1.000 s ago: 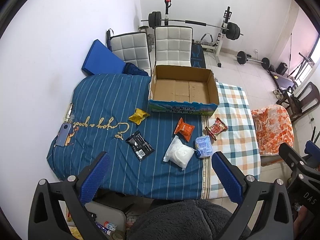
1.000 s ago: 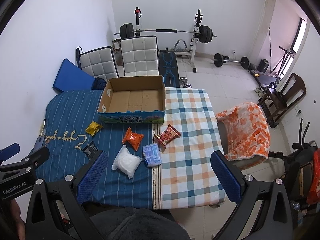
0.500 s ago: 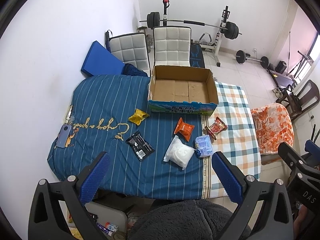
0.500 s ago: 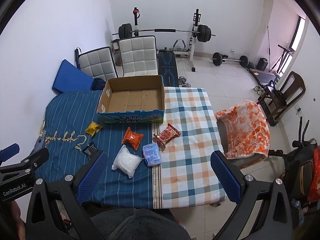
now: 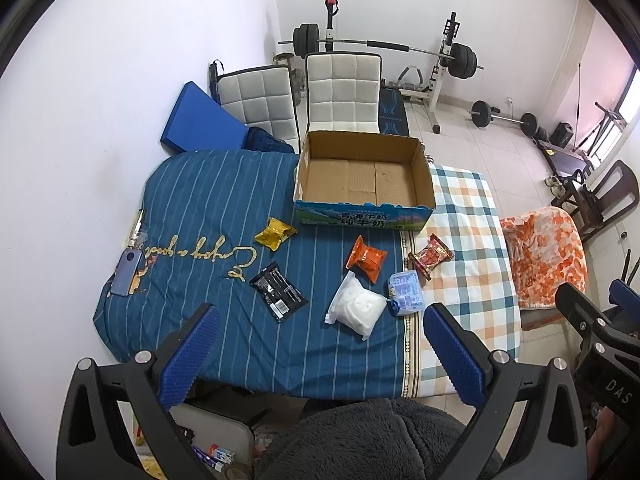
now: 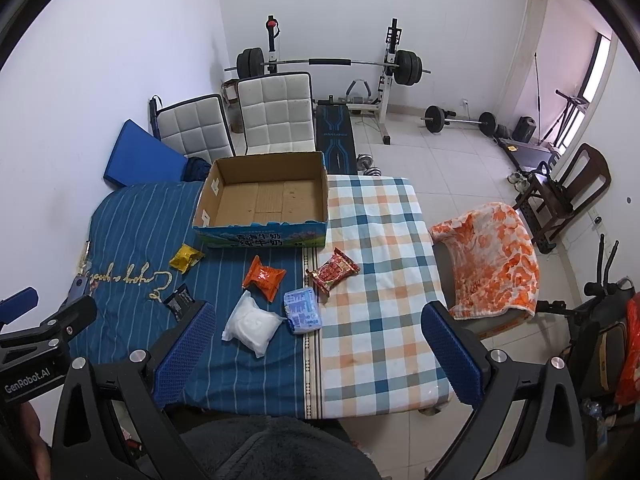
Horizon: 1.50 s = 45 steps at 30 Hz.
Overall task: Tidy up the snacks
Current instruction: 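Grasp the white bag with the left tool while the right tool grasps the blue wipe pack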
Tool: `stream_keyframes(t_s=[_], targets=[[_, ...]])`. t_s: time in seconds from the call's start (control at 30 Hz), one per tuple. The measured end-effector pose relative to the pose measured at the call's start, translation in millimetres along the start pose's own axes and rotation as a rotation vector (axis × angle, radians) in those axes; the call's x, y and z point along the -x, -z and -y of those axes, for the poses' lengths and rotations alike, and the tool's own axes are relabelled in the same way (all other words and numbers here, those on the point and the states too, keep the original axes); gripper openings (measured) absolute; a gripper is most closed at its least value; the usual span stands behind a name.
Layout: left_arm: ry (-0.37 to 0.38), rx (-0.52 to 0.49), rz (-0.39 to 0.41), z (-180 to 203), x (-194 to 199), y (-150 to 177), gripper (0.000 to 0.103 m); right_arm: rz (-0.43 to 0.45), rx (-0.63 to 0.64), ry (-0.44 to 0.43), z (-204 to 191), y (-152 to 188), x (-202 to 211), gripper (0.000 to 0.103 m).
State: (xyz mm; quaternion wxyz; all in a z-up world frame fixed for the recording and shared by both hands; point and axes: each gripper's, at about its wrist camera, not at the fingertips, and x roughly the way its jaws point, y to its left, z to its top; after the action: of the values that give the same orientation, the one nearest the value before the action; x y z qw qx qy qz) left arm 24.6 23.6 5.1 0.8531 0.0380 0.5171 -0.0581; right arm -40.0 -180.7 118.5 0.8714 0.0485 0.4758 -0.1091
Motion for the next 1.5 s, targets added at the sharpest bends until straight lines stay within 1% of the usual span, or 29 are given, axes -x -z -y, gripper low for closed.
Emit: stream_keyframes(t_s=[0.07, 0.17, 0.2, 0.27, 0.33, 0.4, 0.5, 0.53, 0.57, 0.6, 0.73, 0.8, 0.83, 0.87, 0.9, 0.93, 0.97, 1.03, 1.07, 1.1, 1.17, 1.27, 1.3, 1.37, 1.43, 1.47, 1.5], targets=[[0.003, 0.003, -0.014, 0.1, -5.9, -2.5, 0.103, -0.004, -0.001, 0.003, 0.3, 0.7, -0.3, 0.103], [0.000, 0.016, -0.050, 3.8, -25.5, -7.4, 0.103, -0.017, -0.011, 0.009, 5.7, -2.1, -8.7, 0.103], [0.006, 0.023, -0.063, 6.0, -34.0, -6.9, 0.103, -0.027, -0.015, 0.014, 8.5, -3.3, -14.5, 0.103], [-0.001, 0.046, -0.115, 7.1, -61.7, -9.8, 0.103, -0.052, -0.026, 0.017, 15.5, -7.4, -32.5, 0.103], [0.003, 0.063, -0.156, 9.0, -86.6, -9.1, 0.103, -0.096, -0.028, 0.021, 23.2, -9.8, -60.4, 0.103], [-0.017, 0.090, -0.231, 9.9, -127.2, -7.3, 0.103, -0.148, -0.030, 0.024, 30.4, -14.0, -94.2, 0.103], [-0.020, 0.143, -0.339, 11.9, -185.7, 0.3, 0.103, -0.244, -0.017, 0.013, 37.3, -16.0, -160.4, 0.103], [-0.019, 0.160, -0.365, 14.0, -199.3, 4.0, 0.103, -0.276, -0.015, 0.005, 38.4, -14.2, -185.9, 0.103], [-0.018, 0.193, -0.416, 13.6, -223.3, 8.3, 0.103, -0.312, -0.004, 0.002, 38.0, -11.3, -213.3, 0.103], [0.003, 0.232, -0.458, 13.7, -240.7, 12.9, 0.103, -0.340, 0.005, -0.002, 36.9, -8.6, -235.2, 0.103], [0.065, 0.442, -0.626, 6.5, -318.8, 38.2, 0.103, -0.460, 0.048, -0.008, 26.7, 14.2, -340.3, 0.102], [0.093, 0.513, -0.695, 7.3, -346.5, 49.4, 0.103, -0.533, 0.052, -0.026, 18.9, 28.2, -390.9, 0.100], [0.133, 0.561, -0.731, 6.4, -359.0, 55.7, 0.103, -0.556, 0.052, -0.033, 15.2, 32.8, -411.0, 0.100], [0.162, 0.612, -0.762, 4.6, -367.9, 61.2, 0.103, -0.582, 0.047, -0.047, 11.5, 38.8, -431.3, 0.100], [0.174, 0.663, -0.789, 2.0, -373.9, 67.1, 0.103, -0.600, 0.041, -0.061, 7.5, 44.1, -447.2, 0.099], [0.204, 0.748, -0.815, -1.9, -381.3, 75.9, 0.103, -0.614, 0.029, -0.078, 4.5, 47.9, -460.2, 0.099], [0.209, 0.794, -0.827, -3.8, -384.4, 80.3, 0.103, -0.640, 0.010, -0.095, 1.9, 53.2, -474.7, 0.099], [0.225, 0.852, -0.831, -3.7, -388.8, 83.7, 0.103, -0.691, -0.020, -0.136, -3.6, 63.4, -496.8, 0.095], [0.223, 0.852, -0.837, -1.8, -392.2, 83.6, 0.103, -0.705, -0.028, -0.152, -6.1, 67.1, -502.4, 0.092], [0.219, 0.848, -0.852, 1.5, -394.5, 83.0, 0.103, -0.715, -0.022, -0.177, -11.0, 72.2, -508.5, 0.081], [0.222, 0.854, -0.868, 8.9, -401.6, 81.0, 0.103, -0.734, 0.021, -0.146, -16.6, 81.3, -515.9, 0.065], [0.258, 0.878, -0.870, 21.4, -416.1, 77.0, 0.103, -0.765, 0.050, -0.123, -8.7, 93.9, -521.7, 0.061], [0.255, 0.872, -0.875, 26.0, -422.7, 76.3, 0.103, -0.773, 0.055, -0.112, -3.2, 97.9, -523.3, 0.060], [0.212, 0.856, -0.884, 31.5, -437.5, 72.3, 0.103, -0.779, 0.050, -0.097, 10.5, 102.9, -523.3, 0.060], [0.159, 0.832, -0.866, 34.9, -449.6, 69.4, 0.102, -0.786, 0.043, -0.091, 22.5, 108.2, -524.9, 0.060], [0.146, 0.814, -0.855, 37.7, -452.5, 68.2, 0.095, -0.790, 0.039, -0.089, 27.5, 111.1, -526.5, 0.060], [0.117, 0.772, -0.851, 40.4, -454.2, 66.3, 0.090, -0.792, 0.037, -0.084, 32.2, 114.9, -528.7, 0.060]])
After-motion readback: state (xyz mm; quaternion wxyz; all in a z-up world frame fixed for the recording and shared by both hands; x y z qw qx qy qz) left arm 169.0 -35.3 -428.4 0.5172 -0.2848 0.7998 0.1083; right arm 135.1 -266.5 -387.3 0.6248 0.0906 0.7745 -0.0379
